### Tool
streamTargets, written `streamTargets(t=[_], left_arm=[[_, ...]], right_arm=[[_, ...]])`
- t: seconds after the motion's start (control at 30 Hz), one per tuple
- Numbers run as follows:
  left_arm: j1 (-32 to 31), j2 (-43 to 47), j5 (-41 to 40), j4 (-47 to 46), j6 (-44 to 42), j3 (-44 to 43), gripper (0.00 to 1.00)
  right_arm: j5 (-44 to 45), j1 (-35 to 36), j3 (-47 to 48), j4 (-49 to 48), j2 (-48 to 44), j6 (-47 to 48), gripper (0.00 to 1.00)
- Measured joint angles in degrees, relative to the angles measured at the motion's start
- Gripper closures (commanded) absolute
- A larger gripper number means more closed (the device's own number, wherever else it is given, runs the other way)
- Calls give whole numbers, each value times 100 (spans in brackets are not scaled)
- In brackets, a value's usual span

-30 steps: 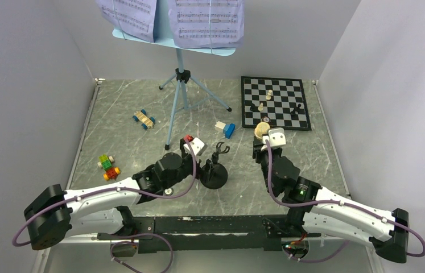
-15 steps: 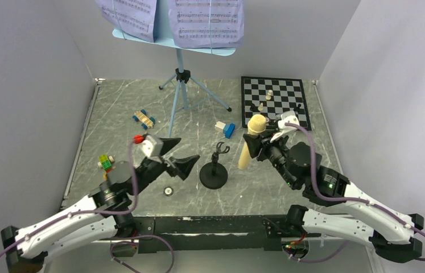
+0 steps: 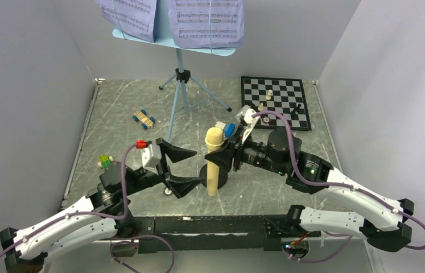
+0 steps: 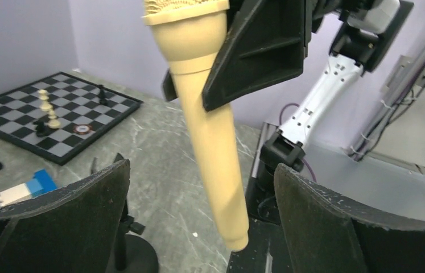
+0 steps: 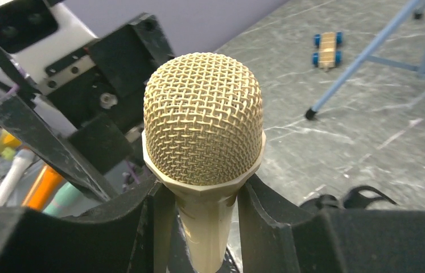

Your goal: Pack up the instrument practice props

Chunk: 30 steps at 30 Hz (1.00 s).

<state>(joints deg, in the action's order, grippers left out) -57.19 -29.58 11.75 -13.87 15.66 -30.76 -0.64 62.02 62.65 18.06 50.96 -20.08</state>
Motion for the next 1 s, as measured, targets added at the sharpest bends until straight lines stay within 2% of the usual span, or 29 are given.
streamTargets(t=[0.17, 0.3, 0.37, 0.47, 0.63, 0.67, 0.7, 0.8, 0.83, 1.0], left_arm=[[0, -564, 507, -179, 83, -109, 1], [0, -664, 638, -234, 192, -109, 3], [0, -656, 660, -330, 223, -109, 13], [0, -662, 710, -415, 260, -109, 33], [0, -726, 857, -498, 315, -109, 75], [0, -728, 809, -479, 365, -109, 86], [20, -728, 769, -426, 448, -107, 99], [35, -678, 678, -358, 487, -107, 100], [33, -638, 614, -286, 459, -107, 100], [48, -170, -492, 638, 286, -142, 100]], right_arm=[[-612, 4, 33, -382, 374, -186, 100], [-887, 4, 37, -693, 487, -267, 100], [-949, 4, 37, -846, 503, -280, 100], [-1045, 4, 33, -1134, 503, -310, 100], [-1147, 4, 33, -1410, 549, -293, 100], [-1180, 0, 33, -1432, 570, -273, 95], [-1163, -4, 33, -1456, 579, -170, 76], [-1165, -7, 33, -1460, 601, -133, 14], [-1152, -4, 35, -1447, 603, -201, 2], [-748, 4, 35, -1097, 575, -286, 0]])
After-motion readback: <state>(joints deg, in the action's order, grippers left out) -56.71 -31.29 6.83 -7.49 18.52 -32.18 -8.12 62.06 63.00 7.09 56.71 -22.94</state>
